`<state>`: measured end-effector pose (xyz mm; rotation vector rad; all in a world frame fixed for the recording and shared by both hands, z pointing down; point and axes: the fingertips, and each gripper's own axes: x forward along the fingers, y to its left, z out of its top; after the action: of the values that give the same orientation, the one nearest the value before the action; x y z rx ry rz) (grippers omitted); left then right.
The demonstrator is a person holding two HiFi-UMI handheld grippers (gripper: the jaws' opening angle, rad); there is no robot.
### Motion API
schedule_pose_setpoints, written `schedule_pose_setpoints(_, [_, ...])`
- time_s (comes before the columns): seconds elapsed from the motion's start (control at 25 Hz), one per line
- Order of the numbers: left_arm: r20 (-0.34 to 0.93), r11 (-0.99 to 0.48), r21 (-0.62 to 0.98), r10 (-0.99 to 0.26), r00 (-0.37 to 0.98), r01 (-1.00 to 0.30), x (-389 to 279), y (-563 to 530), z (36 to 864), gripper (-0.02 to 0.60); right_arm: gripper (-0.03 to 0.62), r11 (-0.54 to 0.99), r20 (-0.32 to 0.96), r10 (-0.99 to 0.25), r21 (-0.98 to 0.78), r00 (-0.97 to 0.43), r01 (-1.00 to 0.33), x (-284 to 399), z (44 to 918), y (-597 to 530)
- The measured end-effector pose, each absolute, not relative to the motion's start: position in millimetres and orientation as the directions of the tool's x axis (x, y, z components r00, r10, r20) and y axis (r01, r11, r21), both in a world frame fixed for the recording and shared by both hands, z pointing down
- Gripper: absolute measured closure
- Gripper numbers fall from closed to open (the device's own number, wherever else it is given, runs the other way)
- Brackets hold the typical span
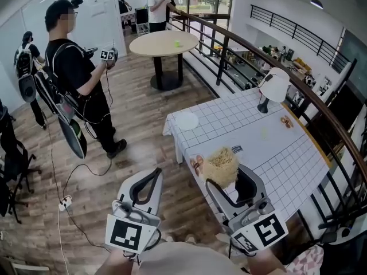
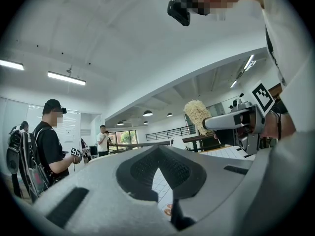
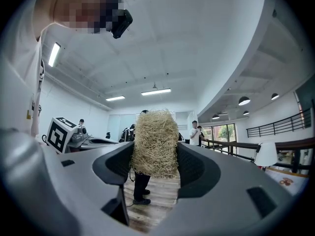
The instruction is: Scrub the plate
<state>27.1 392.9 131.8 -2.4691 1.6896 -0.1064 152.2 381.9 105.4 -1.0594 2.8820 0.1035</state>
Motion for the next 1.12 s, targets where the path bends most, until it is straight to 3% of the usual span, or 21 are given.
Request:
schedule_pose_setpoints(0.6, [-0.036, -0.291, -0.188, -0.952, 0.303, -0.938, 59.5, 368.7, 132.9, 0.569, 0.330, 0.781, -0.094, -0.616, 0.057, -0.783, -0.621, 197.1, 115.9, 355.3])
schedule_pose_setpoints(1.12, [-0.048, -0.302, -0.184, -0.948, 0.316, -0.935, 29.9, 322.8, 149.7, 0.569, 0.330, 0.795, -0.100, -0.598, 0.051, -0.795, -0.604, 158.9, 129.7, 308.2])
